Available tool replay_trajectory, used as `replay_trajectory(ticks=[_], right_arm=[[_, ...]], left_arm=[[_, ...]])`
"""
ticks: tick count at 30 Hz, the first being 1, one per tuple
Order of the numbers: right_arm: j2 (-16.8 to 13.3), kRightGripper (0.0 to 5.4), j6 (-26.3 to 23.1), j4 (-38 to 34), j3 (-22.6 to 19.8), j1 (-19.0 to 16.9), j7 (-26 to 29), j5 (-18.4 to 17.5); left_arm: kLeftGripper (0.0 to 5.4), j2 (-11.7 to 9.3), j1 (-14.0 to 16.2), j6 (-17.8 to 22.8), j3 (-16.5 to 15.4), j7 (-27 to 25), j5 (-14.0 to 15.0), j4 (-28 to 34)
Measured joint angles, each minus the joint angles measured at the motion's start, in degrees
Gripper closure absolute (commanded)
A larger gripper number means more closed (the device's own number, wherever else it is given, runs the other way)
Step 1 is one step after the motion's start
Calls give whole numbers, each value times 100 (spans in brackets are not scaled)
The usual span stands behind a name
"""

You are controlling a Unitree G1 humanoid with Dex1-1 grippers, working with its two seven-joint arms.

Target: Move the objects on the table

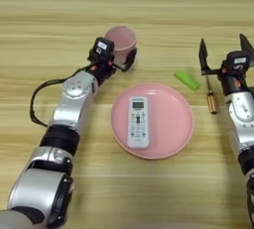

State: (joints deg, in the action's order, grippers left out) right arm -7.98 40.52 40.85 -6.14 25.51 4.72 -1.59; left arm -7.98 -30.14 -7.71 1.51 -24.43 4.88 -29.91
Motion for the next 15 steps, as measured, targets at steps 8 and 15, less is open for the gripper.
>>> replay_trajectory(ticks=[8,15], right_arm=[[77,0,-749,-1140,209,-22,1121,-793],[-279,0,-2079,-2990,607,-250,2554,-1757]], left_arm=[[107,-190,94,44,105,-525,17,565],[107,-312,272,76,247,-996,33,1096]])
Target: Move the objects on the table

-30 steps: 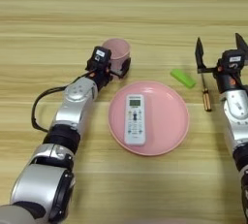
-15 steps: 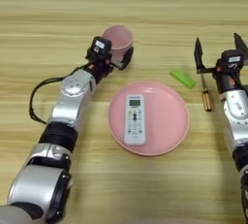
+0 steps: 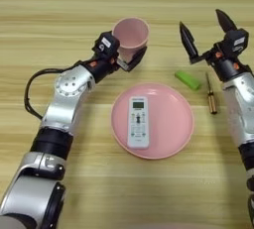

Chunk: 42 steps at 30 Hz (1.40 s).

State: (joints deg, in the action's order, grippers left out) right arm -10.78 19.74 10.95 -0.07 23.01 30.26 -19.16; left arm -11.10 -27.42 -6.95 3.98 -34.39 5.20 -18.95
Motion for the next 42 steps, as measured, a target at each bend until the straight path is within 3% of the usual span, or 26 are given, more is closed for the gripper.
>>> replay_trajectory(ticks=[4,12,16,23,31,35,42], right_arm=[[-319,0,-526,-764,177,-186,600,-270],[-952,0,-1319,-1504,196,-437,1558,-705],[-1235,0,-1572,-1731,200,-590,2004,-794],[-1791,0,-1798,-1783,214,-860,2766,-800],[-2120,0,-1865,-1705,257,-987,3391,-713],[-2209,0,-1877,-1617,359,-988,3546,-568],[-2207,0,-2209,-1656,599,-987,3815,-637]], left_arm=[[107,-86,112,201,74,-291,205,491],[107,-313,431,668,207,-1008,683,1422],[107,-377,543,786,205,-1473,1125,1685],[107,-585,720,827,223,-2169,1549,2000],[107,-743,944,823,317,-2811,1945,2305],[107,-820,1014,822,365,-2980,1985,2353],[107,-869,1096,813,538,-3204,1988,2467]])
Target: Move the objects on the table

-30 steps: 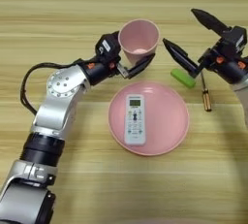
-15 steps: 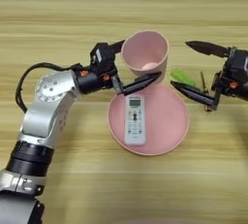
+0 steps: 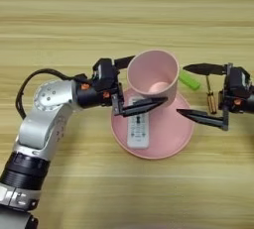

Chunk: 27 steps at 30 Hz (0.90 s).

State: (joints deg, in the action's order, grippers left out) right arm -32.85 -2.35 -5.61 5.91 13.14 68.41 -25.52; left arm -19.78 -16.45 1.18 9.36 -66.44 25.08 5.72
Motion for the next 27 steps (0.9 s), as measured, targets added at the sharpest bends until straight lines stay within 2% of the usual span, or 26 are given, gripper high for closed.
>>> replay_trajectory(ticks=[8,12,20,24,27], right_arm=[[22,0,-327,-257,261,26,146,-50],[138,0,-356,-319,384,105,147,-50],[324,0,-380,-347,589,169,73,-9],[391,48,-380,-347,639,224,71,20],[405,64,-379,-338,685,224,70,81]], left_arm=[[107,-24,16,-81,150,-15,-64,3],[107,-39,24,-187,265,-13,-223,-8],[107,-58,47,-205,384,-15,-227,-12],[107,-57,67,-210,453,-11,-235,-14],[110,-79,88,-212,462,-19,-237,-15]])
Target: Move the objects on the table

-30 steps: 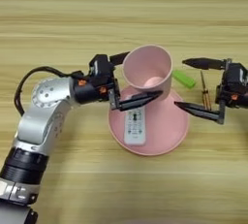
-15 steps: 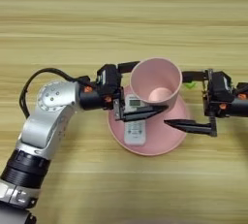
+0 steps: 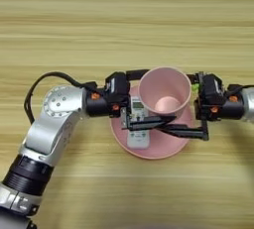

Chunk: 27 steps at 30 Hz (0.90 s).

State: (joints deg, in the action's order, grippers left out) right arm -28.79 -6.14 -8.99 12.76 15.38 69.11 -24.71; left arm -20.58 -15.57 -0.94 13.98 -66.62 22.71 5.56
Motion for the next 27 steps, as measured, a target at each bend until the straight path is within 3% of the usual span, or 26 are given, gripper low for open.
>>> replay_trajectory(ticks=[11,14,15,21,27], right_arm=[[11,78,12,21,14,0,5,41],[11,114,27,41,13,0,-12,89],[11,124,27,43,11,0,-27,90],[29,132,28,70,9,2,-8,89],[39,132,28,97,9,5,1,88]], left_arm=[[119,-29,9,-5,24,7,2,0],[119,-29,14,-18,39,5,3,0],[83,-29,16,-30,46,4,4,0],[16,-22,16,-139,49,90,-12,-15],[0,-21,15,-166,49,133,-11,-40]])
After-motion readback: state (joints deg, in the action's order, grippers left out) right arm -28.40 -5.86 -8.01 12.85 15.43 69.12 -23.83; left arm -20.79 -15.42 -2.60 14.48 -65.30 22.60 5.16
